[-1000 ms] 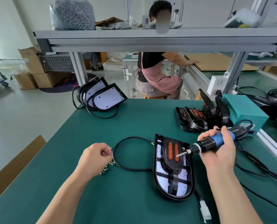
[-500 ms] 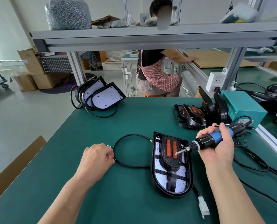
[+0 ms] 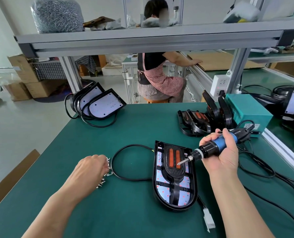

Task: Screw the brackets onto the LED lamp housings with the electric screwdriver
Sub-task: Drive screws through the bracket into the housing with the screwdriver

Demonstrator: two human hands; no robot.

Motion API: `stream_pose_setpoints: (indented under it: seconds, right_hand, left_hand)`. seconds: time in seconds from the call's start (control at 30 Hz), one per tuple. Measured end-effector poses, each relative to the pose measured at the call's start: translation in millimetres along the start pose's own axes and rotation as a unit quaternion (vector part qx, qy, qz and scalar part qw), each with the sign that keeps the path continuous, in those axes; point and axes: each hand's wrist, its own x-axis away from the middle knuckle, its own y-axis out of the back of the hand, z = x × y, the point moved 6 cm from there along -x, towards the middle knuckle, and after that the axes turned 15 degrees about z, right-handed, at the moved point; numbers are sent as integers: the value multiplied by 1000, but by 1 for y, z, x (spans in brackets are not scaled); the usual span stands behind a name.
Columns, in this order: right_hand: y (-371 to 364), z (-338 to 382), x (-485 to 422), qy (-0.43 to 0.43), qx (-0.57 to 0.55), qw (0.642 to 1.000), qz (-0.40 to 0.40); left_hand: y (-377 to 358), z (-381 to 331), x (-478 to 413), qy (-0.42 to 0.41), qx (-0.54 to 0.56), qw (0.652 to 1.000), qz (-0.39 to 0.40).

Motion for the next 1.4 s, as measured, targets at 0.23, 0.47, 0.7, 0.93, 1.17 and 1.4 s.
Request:
stream_pose_setpoints:
  seconds: [0.23, 0.47, 0.7, 0.93, 1.17, 1.4]
  right_hand:
    - [-4, -1, 1, 0, -4, 1000, 4]
    - [-3, 6, 0, 13, -33, 999, -6]
    - [0, 8, -1, 26, -28, 999, -16]
    - [1, 7, 1, 27, -17, 999, -36]
    - [0, 4, 4, 22, -20, 999, -44]
    - [1, 15, 3, 40, -26, 998, -50]
  left_hand:
    - [35, -50, 16, -47, 253, 965, -50]
    - [21, -167, 17, -154, 400, 903, -30]
    - [6, -177, 20, -115, 448, 883, -75]
    - [1, -180, 20, -100, 492, 862, -78]
    - [0, -184, 20, -103, 457, 879, -87]
    - [0, -180, 20, -100, 481, 866, -90]
